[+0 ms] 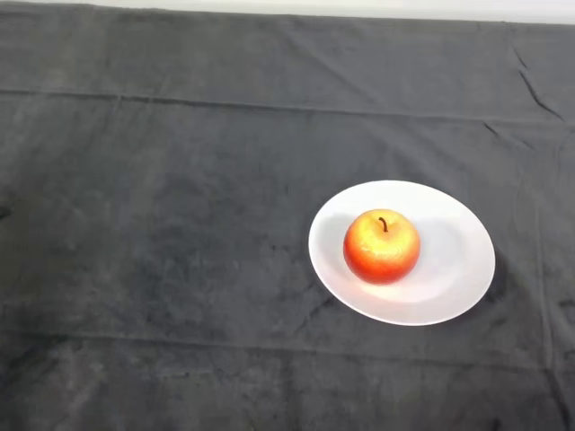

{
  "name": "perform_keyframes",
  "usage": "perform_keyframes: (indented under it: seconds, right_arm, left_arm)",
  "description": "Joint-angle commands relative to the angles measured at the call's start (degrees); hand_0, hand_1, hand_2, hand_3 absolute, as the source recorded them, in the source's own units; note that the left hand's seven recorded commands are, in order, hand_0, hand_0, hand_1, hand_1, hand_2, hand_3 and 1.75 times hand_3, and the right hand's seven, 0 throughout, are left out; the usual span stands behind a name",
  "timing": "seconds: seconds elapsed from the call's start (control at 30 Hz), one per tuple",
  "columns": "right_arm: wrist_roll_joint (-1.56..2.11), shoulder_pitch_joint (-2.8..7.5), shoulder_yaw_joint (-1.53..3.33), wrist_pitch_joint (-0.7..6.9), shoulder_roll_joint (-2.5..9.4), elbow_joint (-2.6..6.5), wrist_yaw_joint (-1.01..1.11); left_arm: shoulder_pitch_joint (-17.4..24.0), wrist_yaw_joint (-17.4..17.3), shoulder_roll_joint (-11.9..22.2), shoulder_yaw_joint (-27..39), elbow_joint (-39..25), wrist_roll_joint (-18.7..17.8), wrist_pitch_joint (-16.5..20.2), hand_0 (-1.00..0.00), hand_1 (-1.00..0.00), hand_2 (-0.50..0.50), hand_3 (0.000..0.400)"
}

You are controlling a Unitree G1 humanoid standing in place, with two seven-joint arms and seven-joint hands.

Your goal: Move the apple to the plate

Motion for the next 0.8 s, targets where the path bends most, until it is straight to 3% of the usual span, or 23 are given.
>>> perform_keyframes:
  seconds: [0.03,0.37,0.8]
  right_arm:
    - [0.57,0.51,-0.76,-0.16,-0.01,-1.18,-0.04]
    - [0.57,0.53,-0.74,-0.13,0.03,-1.29,-0.12]
    - [0.57,0.57,-0.71,-0.10,0.07,-1.42,-0.20]
  left_arm:
    - [0.89,1.13,2.25,2.02,0.36,0.55,-0.40,0.00,0.00,0.00,0.000]
    - [-0.09,4.25,-1.23,4.95,0.37,5.32,1.95,0.00,0.00,0.00,0.000]
    - [-0.34,3.26,-3.29,7.48,-0.29,8.80,3.13,0.00,0.00,0.00,0.000]
